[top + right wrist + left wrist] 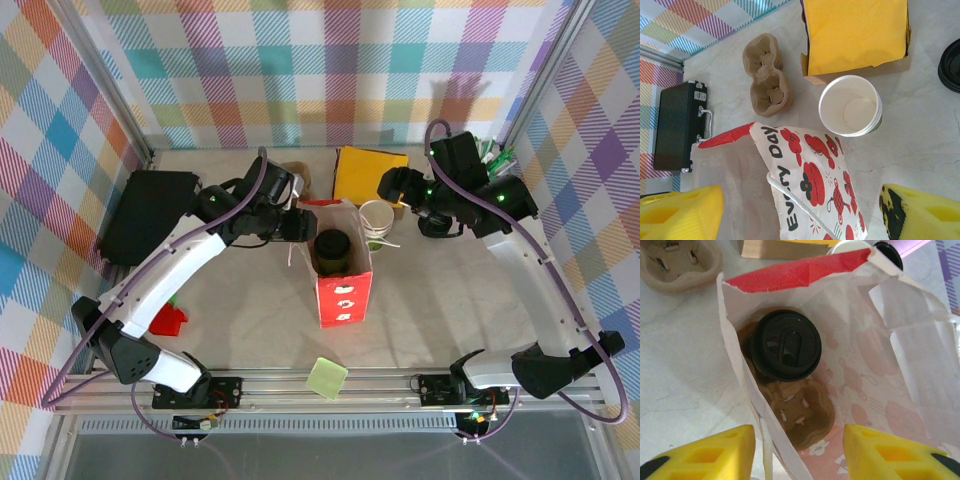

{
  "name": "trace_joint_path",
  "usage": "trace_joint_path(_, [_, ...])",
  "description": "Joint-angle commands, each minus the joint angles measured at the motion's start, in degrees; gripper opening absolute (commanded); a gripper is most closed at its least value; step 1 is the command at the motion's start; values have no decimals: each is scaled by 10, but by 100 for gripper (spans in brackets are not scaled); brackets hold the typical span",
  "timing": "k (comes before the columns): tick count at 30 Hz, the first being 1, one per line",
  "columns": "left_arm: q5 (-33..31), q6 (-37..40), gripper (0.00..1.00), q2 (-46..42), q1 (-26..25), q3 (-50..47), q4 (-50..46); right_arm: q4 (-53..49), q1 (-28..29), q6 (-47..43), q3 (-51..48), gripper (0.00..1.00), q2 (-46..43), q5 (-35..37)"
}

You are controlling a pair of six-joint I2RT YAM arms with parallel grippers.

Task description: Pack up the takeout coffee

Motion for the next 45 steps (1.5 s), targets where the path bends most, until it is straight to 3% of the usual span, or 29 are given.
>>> trace_joint_path(1, [-15,-1,44,8,-7,14,-16,17,-9,6,-3,82,2,-25])
trace_joint_path(19, [-39,51,4,-20,-8,0,-15,28,-16,11,-1,82,26,-69])
trace_joint_path(34, [-44,69,0,-103,-10,-53,2,63,-16,-6,-1,80,34,-98])
trace_joint_path(45, [-73,43,0,-108,-7,-78,26,68,-16,-20,-5,80,34,-93])
